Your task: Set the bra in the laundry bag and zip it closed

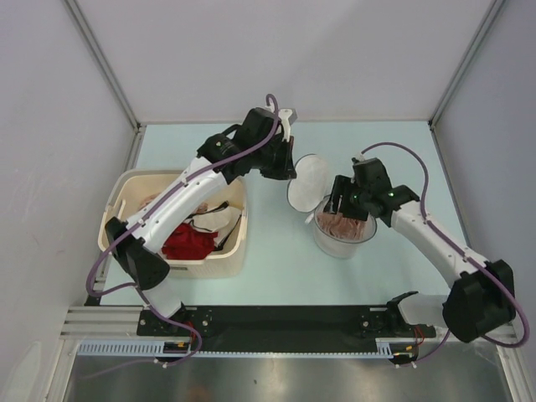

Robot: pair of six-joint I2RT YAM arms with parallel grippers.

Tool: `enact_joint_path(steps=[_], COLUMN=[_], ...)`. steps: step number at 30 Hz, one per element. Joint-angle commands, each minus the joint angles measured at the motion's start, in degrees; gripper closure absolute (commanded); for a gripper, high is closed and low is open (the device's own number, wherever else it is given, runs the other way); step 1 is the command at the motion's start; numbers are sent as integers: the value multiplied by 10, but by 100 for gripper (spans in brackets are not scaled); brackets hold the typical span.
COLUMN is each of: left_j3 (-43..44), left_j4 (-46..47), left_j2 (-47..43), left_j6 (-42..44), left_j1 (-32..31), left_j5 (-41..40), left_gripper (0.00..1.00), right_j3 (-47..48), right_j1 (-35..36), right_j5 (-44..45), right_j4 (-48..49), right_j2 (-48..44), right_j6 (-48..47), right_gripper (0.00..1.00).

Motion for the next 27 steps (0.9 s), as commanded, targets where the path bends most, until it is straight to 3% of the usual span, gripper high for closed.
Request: enact_joint_path(steps=[1, 7, 14, 19, 22, 25, 27], left_j3=[26, 34, 125, 159, 137, 83, 27], left_j4=[-32, -50, -103, -123, -111, -70, -15], left_j2=[-3, -9, 28, 58, 63, 49, 26], left_j6=[-12, -11, -10, -14, -9, 25, 63], left_j1=[-24, -54, -93, -128, -137, -146, -149], left_j5=[-70, -195, -321, -366, -385, -424, -451], left_gripper=[100, 100, 100, 100, 100, 100, 100], right_j3=[19, 15, 33, -26, -57, -63, -61], right_j1=[-10, -14, -48, -16, 18, 7, -14], right_j5=[-44, -45, 4, -42, -14, 42, 29], right_j4=[-55, -60, -116, -12, 67, 65, 65], right_j2=[-58, -114, -149, -209, -226, -208, -185], right_j6=[15, 22, 12, 1, 2, 40, 65], right_gripper=[28, 14, 12, 12, 12, 8, 7])
